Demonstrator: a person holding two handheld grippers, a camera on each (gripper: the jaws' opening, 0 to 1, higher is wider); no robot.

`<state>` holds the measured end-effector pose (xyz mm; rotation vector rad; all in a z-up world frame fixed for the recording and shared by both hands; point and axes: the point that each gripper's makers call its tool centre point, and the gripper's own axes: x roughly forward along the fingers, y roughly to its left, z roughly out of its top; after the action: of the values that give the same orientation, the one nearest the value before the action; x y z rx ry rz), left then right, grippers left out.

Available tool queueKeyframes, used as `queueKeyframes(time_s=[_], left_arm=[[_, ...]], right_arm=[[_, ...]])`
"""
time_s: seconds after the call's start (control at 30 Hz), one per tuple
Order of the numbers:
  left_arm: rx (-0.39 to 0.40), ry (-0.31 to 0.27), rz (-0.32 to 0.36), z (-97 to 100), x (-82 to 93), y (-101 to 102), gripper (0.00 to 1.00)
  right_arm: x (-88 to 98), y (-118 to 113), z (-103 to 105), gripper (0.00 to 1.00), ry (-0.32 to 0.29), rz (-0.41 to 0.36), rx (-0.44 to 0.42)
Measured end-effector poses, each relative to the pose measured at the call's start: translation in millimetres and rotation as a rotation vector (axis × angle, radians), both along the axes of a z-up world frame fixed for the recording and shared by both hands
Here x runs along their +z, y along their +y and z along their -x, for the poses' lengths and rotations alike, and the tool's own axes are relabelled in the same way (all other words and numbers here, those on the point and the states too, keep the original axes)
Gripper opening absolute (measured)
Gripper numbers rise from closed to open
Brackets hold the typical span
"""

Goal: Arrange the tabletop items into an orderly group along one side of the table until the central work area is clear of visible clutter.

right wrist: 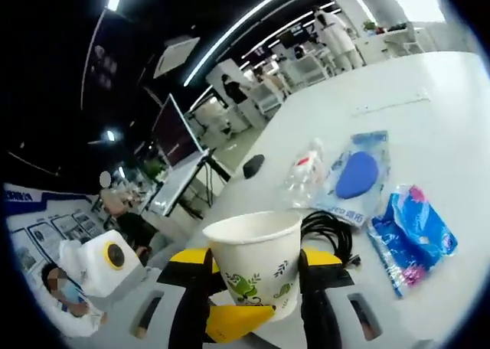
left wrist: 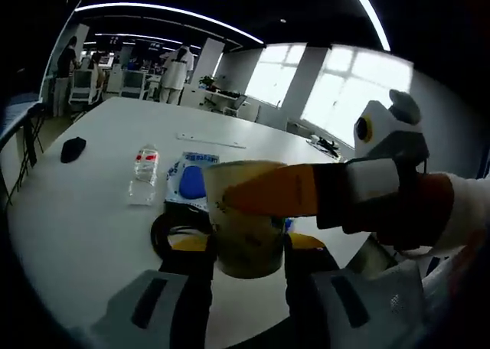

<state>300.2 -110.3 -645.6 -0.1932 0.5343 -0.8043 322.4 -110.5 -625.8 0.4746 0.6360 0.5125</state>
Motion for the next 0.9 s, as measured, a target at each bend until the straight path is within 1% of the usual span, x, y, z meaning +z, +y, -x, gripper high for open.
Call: queueKeyframes(time_s=[0.07,0.1,0.13,0.23,0.3,0.33,0.43,0.53,0.6,0.7,0.8,0.83,0.87,0.9], left_arm=[[-0.009,-0.001,-0.004,1.1,-0.8,-1,0.36],[-0.011,-0.002,-0.005,1.6,-0.7,-1,0.36],[-0.013,-0.008,-0.006,1.7,-0.2,-1,0.36],[-0.014,-0.02,0.0,2.2,2.3,0,0.35],[-0.017,-0.033,-0.013,3.2,2.6,3,0.33],[-0.015,-0.034,-0.016,3.4,2.4,6,0.33],[0.02,-0.023,0.0,1.4,2.9,19,0.36],[0.037,-0.034,-0.01,-0.9,7.6,30,0.34],[0.052,-0.057,-0.002,-5.5,17.8,38,0.33],[0.054,-0.083,0.043,-13.7,40.3,44,0.33],[0.015,-0.085,0.094,-13.9,59.5,39,0.3],[-0.012,-0.095,0.117,-13.0,67.7,35,0.3],[-0.057,-0.1,0.137,-10.1,77.6,28,0.29],[-0.082,-0.1,0.134,-7.8,82.0,23,0.29]], right_arm=[[1.1,1,1,0.42,-0.046,0.056,0.034],[2.1,2,2,0.42,-0.063,0.072,0.046],[4.3,4,2,0.42,-0.098,0.101,0.071],[7.3,4,3,0.41,-0.153,0.151,0.096],[7.8,2,3,0.4,-0.169,0.171,0.096],[7.9,0,3,0.4,-0.17,0.163,0.093],[10.2,-9,3,0.4,-0.187,0.145,0.072],[8.0,-15,3,0.4,-0.196,0.167,0.068],[5.0,-17,5,0.4,-0.2,0.189,0.074],[1.4,-16,8,0.4,-0.209,0.226,0.098],[-2.2,-13,11,0.41,-0.23,0.301,0.146],[-2.2,-11,11,0.41,-0.24,0.32,0.158],[-2.0,-8,11,0.41,-0.253,0.342,0.174],[-0.9,-5,11,0.41,-0.266,0.356,0.185]])
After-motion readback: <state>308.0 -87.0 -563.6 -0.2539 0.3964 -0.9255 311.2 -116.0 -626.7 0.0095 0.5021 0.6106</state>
